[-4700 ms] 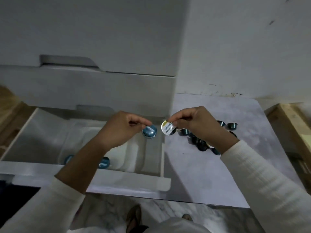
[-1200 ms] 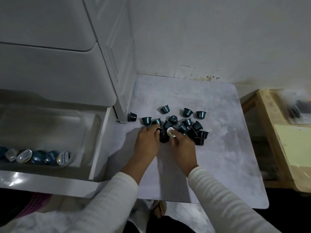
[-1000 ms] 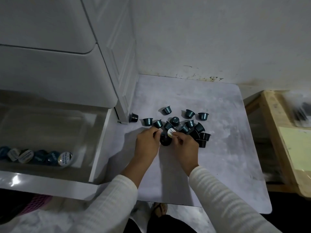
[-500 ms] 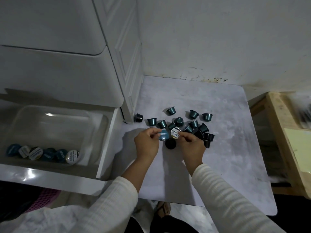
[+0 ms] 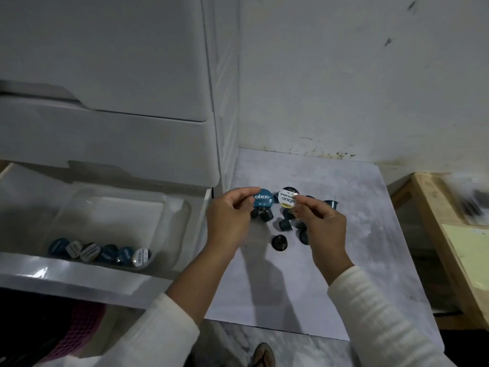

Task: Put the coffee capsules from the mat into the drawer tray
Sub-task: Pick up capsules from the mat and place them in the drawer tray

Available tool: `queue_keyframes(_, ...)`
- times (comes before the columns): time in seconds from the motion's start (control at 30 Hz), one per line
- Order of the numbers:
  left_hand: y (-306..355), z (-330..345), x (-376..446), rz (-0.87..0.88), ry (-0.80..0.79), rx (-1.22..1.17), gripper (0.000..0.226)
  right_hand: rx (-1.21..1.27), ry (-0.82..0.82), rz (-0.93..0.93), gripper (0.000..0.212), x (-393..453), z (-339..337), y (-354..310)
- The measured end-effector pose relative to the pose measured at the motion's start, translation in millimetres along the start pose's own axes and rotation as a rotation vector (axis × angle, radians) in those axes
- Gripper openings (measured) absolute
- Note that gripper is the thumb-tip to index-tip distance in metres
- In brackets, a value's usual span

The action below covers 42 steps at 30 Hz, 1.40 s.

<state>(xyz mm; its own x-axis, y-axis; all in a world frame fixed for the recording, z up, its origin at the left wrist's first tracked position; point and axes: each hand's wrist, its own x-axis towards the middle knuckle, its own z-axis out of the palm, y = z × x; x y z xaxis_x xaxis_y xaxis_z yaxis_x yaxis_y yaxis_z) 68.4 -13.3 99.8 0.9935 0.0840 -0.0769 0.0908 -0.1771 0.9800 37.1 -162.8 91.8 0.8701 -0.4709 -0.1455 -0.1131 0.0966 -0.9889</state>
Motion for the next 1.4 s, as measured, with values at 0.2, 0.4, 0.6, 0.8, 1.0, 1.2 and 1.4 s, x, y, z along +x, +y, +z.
queue_keyframes(0.2,19,-94,10,0.102,0.003,0.050,0.028,-0.040,-0.191,-0.055,0.017,-30,42,-34)
queue_keyframes(0.4,6,-209,48,0.098,-0.103,0.353,0.025,-0.148,-0.406,-0.076,0.022,-52,126,-39)
queue_keyframes(0.6,-30,-307,104,0.033,-0.332,0.641,0.027,-0.359,-0.529,-0.038,0.032,-58,229,-10)
queue_keyframes(0.8,-62,-357,142,0.023,-0.562,0.822,0.029,-0.528,-0.564,0.078,0.024,-61,306,29)
queue_keyframes(1.0,-87,-370,159,-0.012,-0.705,0.888,0.028,-0.624,-0.549,0.163,0.013,-64,349,58)
queue_keyframes(1.2,-98,-372,161,0.012,-0.764,0.961,0.023,-0.729,-0.598,0.226,0.014,-62,368,73)
queue_keyframes(1.4,-104,-373,164,0.038,-0.759,0.977,0.024,-0.749,-0.604,0.250,0.014,-63,381,77)
